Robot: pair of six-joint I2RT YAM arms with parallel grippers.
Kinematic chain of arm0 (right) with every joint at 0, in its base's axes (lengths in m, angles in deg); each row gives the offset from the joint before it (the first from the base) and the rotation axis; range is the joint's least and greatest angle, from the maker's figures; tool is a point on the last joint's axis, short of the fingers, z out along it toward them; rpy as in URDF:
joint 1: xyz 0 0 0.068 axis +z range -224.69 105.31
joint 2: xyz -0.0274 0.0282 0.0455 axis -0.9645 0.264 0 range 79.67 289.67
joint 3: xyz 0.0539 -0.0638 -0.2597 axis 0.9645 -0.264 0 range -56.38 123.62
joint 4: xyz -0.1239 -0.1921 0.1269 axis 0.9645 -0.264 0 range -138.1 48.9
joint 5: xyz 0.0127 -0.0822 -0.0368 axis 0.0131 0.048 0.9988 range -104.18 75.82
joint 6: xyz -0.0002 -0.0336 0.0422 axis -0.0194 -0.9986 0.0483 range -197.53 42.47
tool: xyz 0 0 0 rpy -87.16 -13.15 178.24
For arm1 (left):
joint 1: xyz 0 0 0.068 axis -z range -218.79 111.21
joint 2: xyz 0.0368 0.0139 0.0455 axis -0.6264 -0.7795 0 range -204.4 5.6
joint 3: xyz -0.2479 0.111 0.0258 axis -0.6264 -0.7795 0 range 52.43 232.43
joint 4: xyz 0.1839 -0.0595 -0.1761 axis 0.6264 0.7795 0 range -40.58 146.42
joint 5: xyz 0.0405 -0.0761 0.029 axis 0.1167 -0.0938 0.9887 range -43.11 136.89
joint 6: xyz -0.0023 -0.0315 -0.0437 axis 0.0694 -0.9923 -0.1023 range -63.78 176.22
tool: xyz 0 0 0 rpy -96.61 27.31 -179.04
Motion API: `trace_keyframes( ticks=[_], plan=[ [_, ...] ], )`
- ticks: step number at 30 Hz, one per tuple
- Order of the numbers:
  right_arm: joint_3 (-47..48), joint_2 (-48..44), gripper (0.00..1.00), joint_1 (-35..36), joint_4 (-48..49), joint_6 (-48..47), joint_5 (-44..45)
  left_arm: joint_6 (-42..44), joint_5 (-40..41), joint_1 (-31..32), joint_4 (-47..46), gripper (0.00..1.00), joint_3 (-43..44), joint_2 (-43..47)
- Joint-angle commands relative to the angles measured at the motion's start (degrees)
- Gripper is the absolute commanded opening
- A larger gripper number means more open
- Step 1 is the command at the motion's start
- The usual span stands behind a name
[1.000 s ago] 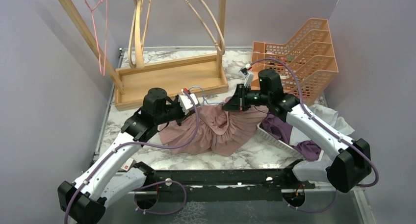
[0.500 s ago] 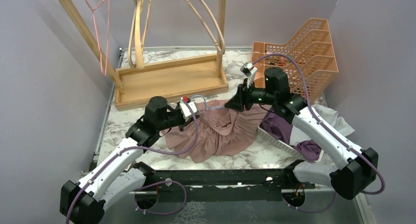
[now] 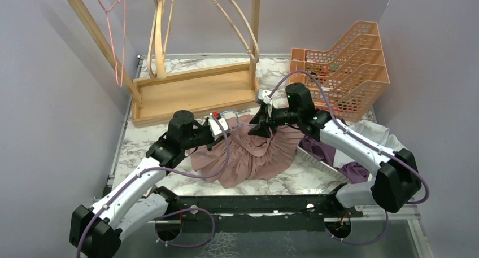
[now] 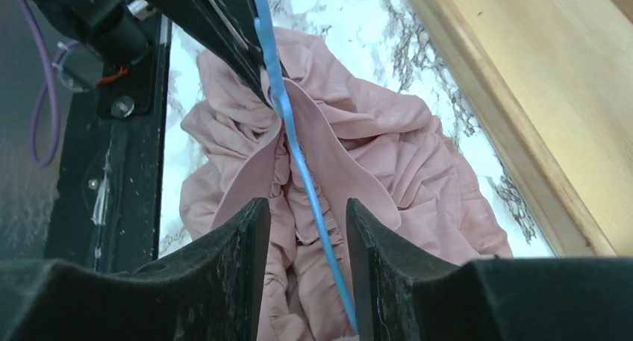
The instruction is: Place the skirt on the hanger
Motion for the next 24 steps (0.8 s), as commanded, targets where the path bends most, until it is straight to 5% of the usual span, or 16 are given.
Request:
trace_keyframes(
  ticks=[1, 8, 14, 24],
  plan=[
    [3.2, 2.9, 0.46, 0.6, -1.6, -9.2, -4.3, 1.8, -3.0, 0.1, -1.9, 0.00, 0.5, 1.0],
    [0.2, -2.4, 0.03, 0.6, 5.9, -7.9, -0.9, 0.2, 2.4, 0.0, 0.7, 0.00, -0.4, 5.9],
    [0.6, -12.5, 0.01, 0.6, 7.2, -2.9, -1.4, -3.1, 11.0, 0.0, 11.4, 0.11, 3.9, 11.8],
    [7.3, -17.7, 0.01, 0.6, 3.2, 1.1, -3.5, -1.6, 18.6, 0.0, 24.2, 0.13, 12.1, 20.5]
  ],
)
